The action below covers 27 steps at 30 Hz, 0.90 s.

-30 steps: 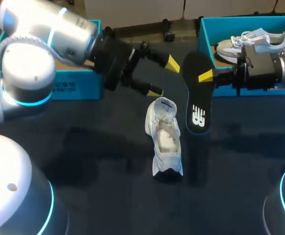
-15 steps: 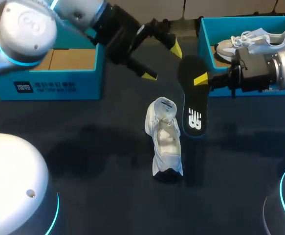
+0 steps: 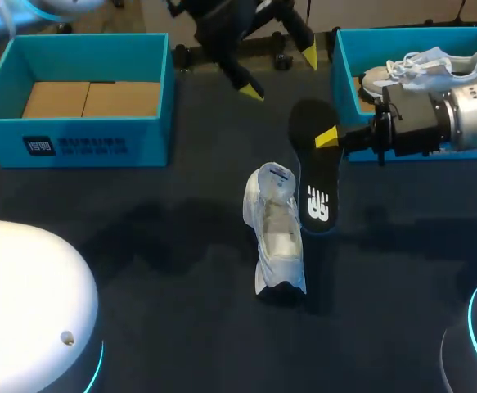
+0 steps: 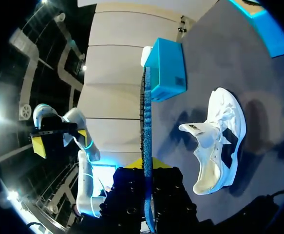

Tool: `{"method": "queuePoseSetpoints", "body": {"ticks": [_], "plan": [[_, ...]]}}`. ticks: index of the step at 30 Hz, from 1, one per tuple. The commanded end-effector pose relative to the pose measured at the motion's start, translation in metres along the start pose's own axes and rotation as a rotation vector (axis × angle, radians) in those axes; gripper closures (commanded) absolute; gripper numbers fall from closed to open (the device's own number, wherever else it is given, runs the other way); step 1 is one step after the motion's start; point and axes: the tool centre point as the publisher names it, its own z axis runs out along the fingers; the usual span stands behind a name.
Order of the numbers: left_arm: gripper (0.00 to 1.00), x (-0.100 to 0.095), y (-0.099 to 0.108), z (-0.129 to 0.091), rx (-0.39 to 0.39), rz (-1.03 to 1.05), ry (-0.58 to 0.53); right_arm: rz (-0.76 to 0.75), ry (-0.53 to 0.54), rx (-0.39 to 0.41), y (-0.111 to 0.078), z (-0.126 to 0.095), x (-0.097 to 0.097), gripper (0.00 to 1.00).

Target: Take the shoe out of the shoebox, open the shoe tongue, remove and reinsert the insole, then place the shoe into the shoebox

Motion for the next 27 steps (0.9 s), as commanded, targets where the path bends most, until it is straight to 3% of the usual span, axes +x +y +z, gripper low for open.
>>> {"method": "queuePoseSetpoints", "body": {"ticks": [1, 8, 19, 27], "plan": [[0.00, -0.009, 0.008, -0.004, 0.021, 0.012, 0.369, 0.001, -0.003, 0.010, 0.005, 0.006, -0.001, 1.00], [0.00, -0.020, 0.019, -0.005, 0.008, 0.031, 0.480, -0.003, 0.000, 0.025, 0.007, 0.009, -0.002, 1.00], [0.00, -0.042, 0.027, 0.005, -0.020, 0.065, 0.512, 0.000, 0.005, 0.040, 0.009, 0.015, -0.005, 1.00], [0.00, -0.044, 0.028, 0.004, -0.036, 0.076, 0.511, -0.001, 0.005, 0.040, 0.011, 0.015, -0.006, 1.00]]}}
